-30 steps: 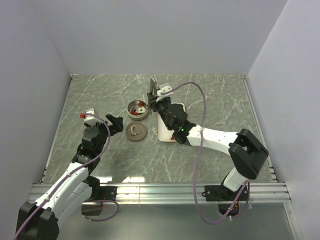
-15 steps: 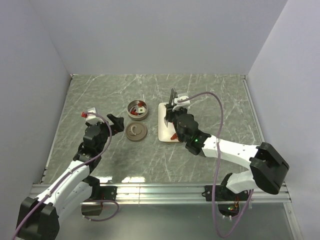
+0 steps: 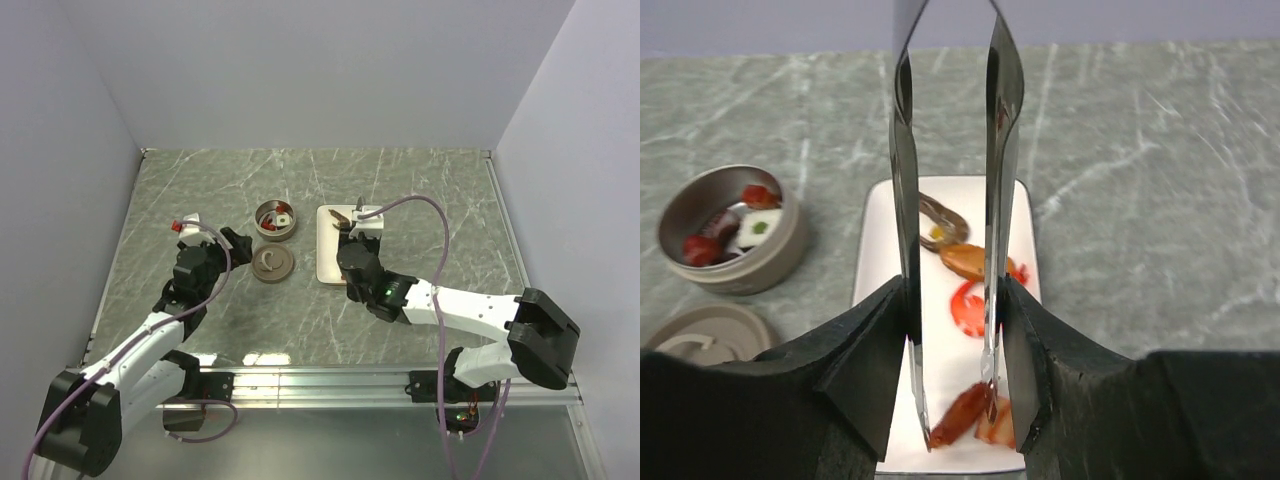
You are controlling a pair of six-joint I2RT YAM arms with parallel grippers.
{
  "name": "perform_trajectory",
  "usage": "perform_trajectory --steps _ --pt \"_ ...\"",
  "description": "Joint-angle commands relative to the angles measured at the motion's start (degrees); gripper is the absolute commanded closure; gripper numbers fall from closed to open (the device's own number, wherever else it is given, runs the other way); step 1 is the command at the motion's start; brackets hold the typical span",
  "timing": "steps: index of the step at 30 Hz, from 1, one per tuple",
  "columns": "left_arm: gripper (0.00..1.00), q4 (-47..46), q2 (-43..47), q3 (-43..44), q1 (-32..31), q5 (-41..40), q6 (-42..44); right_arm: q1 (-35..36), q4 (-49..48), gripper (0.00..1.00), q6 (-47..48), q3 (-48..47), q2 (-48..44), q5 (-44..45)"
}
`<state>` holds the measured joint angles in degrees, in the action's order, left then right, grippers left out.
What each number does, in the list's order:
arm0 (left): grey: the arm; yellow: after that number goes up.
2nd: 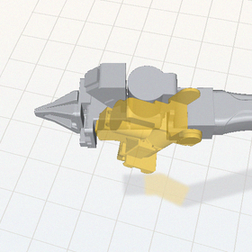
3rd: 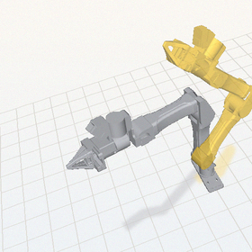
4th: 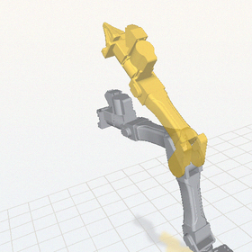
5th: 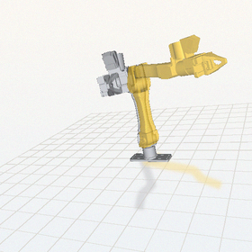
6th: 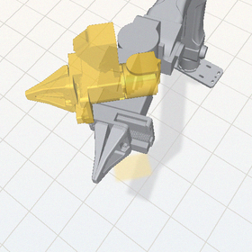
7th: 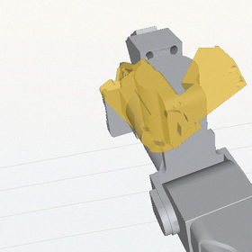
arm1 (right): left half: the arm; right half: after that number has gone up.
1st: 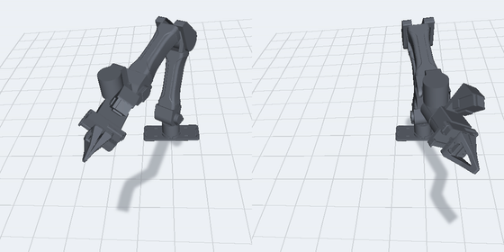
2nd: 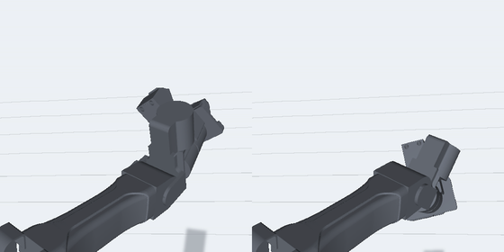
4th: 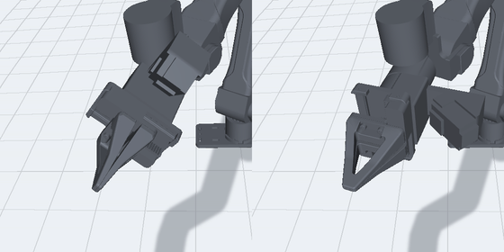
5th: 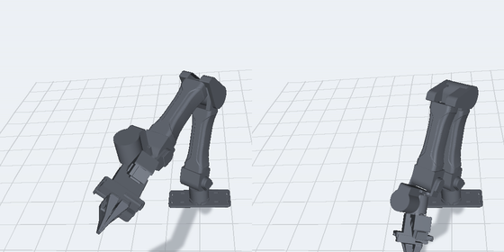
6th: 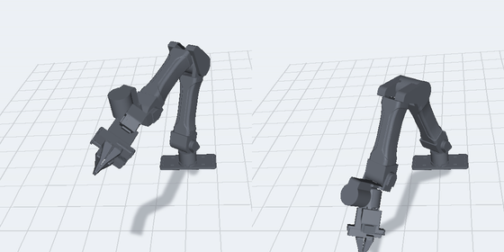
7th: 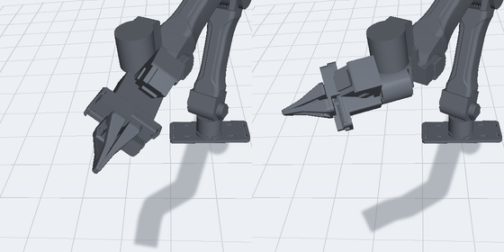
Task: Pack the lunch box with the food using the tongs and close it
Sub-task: Pick up the food using the clamp
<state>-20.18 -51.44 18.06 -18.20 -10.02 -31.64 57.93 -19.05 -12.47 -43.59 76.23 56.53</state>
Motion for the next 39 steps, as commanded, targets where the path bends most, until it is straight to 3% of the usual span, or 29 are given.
perform_trajectory --steps 1,25,39 --pt "0.01 -3.8 -0.9 2.8 0.1 1.3 1.5 1.1 3.8 0.51 -5.6 -1.6 -0.2 7.1" --pt "0.01 -5.1 -2.1 2.9 0.1 1.3 1.7 1.0 -2.7 0.49 -4.8 -3.6 7.9 7.0" --pt "0.0 -5.0 -1.7 2.8 0.1 0.9 1.5 0.4 7.8 0.48 -9.9 -6.0 7.9 11.8"
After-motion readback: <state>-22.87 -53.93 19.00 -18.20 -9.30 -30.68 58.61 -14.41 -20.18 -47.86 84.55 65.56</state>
